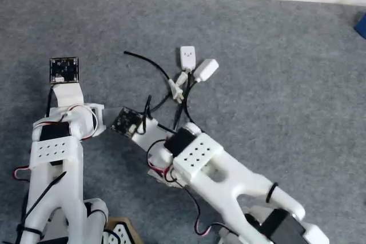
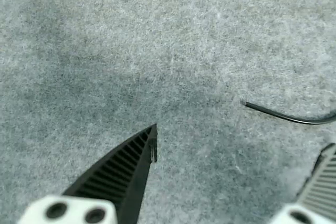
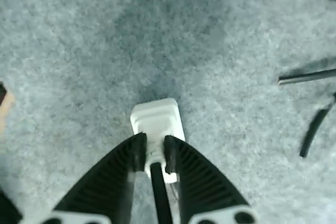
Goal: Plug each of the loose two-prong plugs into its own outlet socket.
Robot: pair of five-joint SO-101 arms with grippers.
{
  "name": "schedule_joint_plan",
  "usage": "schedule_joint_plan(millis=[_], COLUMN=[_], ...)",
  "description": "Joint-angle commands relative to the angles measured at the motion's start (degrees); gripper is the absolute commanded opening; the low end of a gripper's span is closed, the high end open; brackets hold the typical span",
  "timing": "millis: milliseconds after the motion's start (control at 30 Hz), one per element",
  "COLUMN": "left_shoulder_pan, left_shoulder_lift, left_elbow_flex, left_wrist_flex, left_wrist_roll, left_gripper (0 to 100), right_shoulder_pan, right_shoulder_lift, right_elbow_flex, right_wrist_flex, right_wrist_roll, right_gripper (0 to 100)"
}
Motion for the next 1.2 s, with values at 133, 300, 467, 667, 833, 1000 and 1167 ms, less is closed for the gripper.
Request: schedule_joint_plan(millis=[133, 300, 467, 667, 833, 1000, 1167], left_shoulder_pan=[-0.4, -0.31, 0.13, 3.65, 11.65, 28.79, 33.63], left_shoulder_lift=[-0.13, -0.13, -0.04, -0.04, -0.04, -0.04, -0.04], left_elbow_flex=[-2.24, -2.15, -2.15, -3.3, -16.31, -30.2, -25.71], left_wrist_flex=[-0.79, -0.7, -0.7, 1.93, 20.22, 40.7, 46.68], left_wrist_roll=[0.7, 0.7, 0.62, 0.35, -4.22, -18.37, -31.03], left_gripper=[44, 44, 44, 44, 44, 44, 44], right_shoulder_pan=[0.04, 0.31, 0.75, 19.82, 43.12, 54.37, 57.8], right_shoulder_lift=[0.22, 0.13, 0.31, 0.84, 0.22, 0.13, 0.13], right_elbow_flex=[-2.68, -13.14, -36.62, -61.05, -57.8, -42.07, -17.27], right_wrist_flex=[4.97, 11.65, 25.98, 32.75, 32.4, 21.49, 3.65], right_wrist_roll=[0.62, 0.26, 0.26, -3.69, -7.47, -6.86, -5.1], right_gripper=[26.4, 39.6, 41.9, 41.9, 41.9, 41.9, 41.9])
